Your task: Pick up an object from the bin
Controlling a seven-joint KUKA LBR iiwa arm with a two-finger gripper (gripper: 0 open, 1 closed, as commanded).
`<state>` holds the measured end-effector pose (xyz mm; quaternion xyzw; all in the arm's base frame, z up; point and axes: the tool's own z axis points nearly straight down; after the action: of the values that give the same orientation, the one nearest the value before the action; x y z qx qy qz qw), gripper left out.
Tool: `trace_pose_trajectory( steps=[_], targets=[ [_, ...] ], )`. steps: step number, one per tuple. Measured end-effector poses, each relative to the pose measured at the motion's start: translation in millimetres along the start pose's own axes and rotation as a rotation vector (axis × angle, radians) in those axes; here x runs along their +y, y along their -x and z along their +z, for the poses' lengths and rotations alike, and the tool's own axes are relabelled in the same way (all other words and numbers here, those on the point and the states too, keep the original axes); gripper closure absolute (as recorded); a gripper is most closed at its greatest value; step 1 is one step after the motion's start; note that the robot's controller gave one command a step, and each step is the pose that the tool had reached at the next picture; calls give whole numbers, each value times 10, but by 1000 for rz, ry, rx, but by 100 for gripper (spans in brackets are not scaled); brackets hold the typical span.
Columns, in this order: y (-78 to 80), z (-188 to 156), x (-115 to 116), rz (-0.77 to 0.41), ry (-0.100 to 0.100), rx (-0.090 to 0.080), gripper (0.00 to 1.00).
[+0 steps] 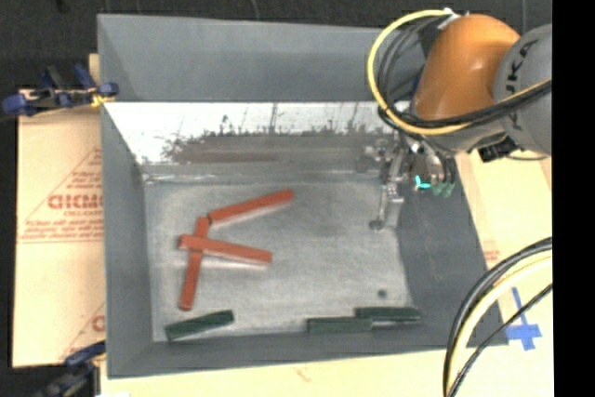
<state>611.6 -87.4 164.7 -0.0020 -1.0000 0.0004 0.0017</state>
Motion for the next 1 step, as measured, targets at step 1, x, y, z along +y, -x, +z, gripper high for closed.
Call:
trace_pose_trajectory(
  steps=[1],
  targets=[
    [19, -49, 2, -2, -1, -8, 0]
  ],
)
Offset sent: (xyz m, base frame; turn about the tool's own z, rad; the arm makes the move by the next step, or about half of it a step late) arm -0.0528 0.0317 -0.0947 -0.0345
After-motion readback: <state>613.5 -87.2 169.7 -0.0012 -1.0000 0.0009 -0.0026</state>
